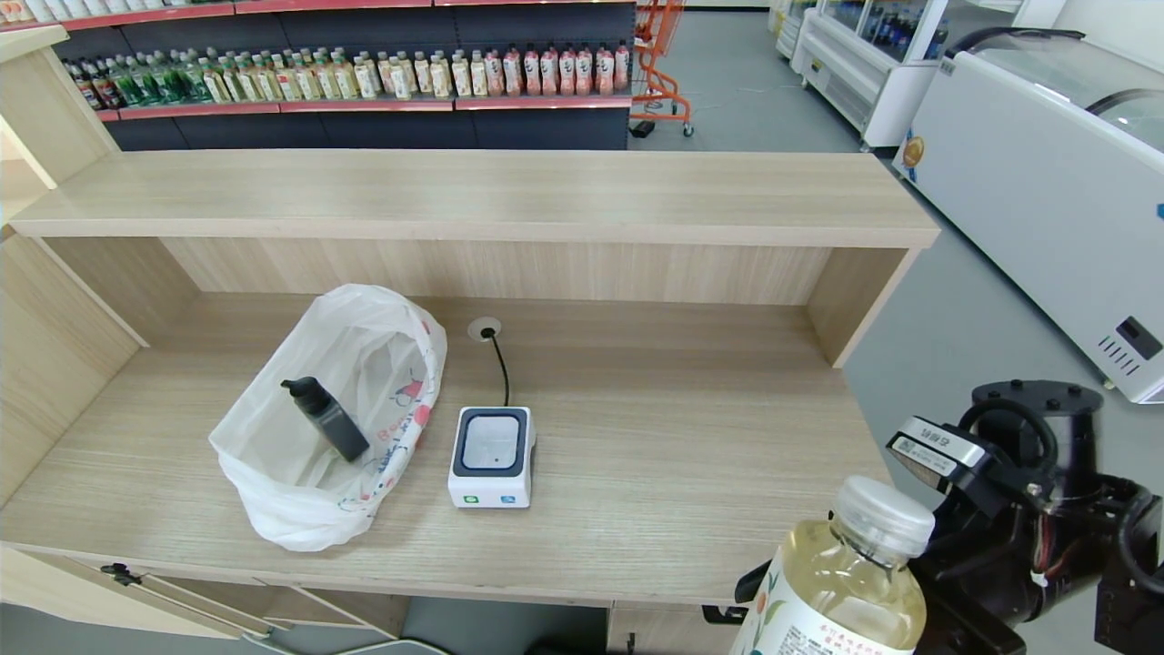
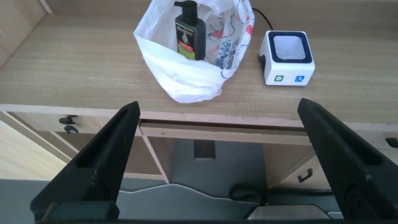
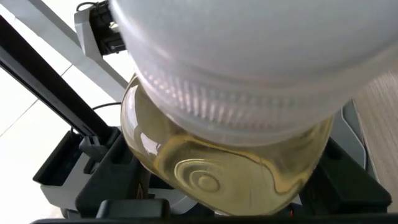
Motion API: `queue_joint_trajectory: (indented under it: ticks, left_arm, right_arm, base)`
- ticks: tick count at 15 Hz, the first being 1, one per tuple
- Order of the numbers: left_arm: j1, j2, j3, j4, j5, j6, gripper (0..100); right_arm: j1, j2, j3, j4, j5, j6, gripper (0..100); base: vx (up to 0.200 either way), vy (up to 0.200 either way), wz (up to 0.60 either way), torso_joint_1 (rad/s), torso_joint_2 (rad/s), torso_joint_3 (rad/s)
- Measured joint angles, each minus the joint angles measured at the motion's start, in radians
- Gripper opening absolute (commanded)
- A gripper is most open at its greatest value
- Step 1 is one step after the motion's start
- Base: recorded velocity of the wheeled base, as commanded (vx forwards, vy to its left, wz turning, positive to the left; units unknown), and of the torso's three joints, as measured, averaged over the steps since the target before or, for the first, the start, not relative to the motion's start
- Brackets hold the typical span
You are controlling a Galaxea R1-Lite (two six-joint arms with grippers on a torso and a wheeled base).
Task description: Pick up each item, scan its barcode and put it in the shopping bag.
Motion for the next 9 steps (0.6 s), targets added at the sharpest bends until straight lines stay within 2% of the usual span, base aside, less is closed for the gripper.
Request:
queue_joint_trajectory:
  ticks: [7, 9]
  left_arm:
    - [0.000, 0.000, 0.000, 0.000, 0.000, 0.000, 100]
    - [0.000, 0.000, 0.000, 0.000, 0.000, 0.000, 100]
  right_arm:
    - [-0.013, -0.015, 0.000, 0.001, -0.019, 0.001, 0]
    - [-0.044, -0.035, -0.004, 0.001, -0.198, 0.000, 0]
  base:
    - [0.000, 0.000, 0.00, 0.000, 0.00, 0.000]
    - [0.000, 0.000, 0.00, 0.000, 0.00, 0.000]
